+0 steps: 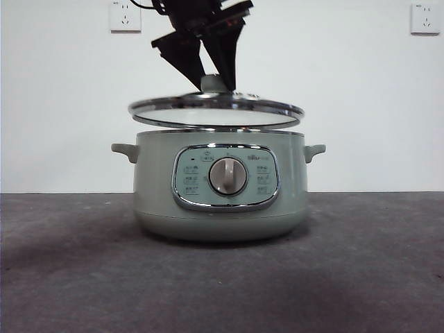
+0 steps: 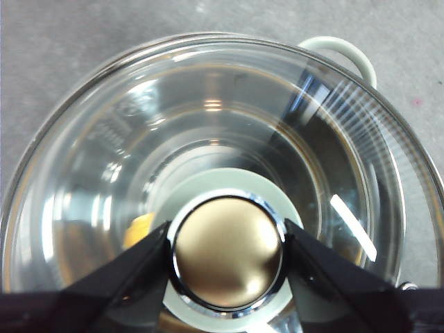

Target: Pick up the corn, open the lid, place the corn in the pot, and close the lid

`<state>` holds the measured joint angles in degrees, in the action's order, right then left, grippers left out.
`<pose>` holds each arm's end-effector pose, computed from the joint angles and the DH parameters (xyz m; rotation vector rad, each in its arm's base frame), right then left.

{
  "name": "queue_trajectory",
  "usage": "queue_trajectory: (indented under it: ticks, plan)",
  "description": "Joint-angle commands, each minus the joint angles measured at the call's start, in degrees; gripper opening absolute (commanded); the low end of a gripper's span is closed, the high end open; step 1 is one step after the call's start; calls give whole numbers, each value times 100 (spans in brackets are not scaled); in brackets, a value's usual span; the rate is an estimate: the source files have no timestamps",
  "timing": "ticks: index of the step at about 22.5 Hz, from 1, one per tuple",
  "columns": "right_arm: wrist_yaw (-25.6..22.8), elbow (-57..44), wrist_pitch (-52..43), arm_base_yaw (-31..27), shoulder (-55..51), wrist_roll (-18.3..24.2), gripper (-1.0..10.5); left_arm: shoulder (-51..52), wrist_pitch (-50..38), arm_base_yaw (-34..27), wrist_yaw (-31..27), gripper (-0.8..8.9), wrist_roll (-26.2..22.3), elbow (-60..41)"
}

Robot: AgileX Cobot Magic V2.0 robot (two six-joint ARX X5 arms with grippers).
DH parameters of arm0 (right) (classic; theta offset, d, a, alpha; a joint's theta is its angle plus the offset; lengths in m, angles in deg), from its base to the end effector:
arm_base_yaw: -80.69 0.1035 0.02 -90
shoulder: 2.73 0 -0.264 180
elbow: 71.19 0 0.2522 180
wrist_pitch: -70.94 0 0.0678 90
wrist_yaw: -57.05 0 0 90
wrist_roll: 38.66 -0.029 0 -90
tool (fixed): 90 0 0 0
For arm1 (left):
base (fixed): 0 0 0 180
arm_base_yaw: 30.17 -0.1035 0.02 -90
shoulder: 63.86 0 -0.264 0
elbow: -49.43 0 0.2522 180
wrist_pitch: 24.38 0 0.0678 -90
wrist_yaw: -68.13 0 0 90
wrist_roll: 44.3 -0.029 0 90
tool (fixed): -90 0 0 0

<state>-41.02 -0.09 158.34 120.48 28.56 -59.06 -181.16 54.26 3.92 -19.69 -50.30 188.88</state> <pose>0.0435 0.0309 0.3308 -0.0108 0.8442 0.3748 0.3539 -0.2409 0.3525 0.3687 0.9339 -0.6317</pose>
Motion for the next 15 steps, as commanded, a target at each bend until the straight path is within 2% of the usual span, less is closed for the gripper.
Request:
queue_trajectory:
  ticks: [1,15]
  plan:
    - [22,-39,-28,13,-17,-68,-7,-107,-170,13,20,-9,127,39]
    - [59,-39,-15,11,-17,-68,-7,-461,-87,7,-103,-9,146,39]
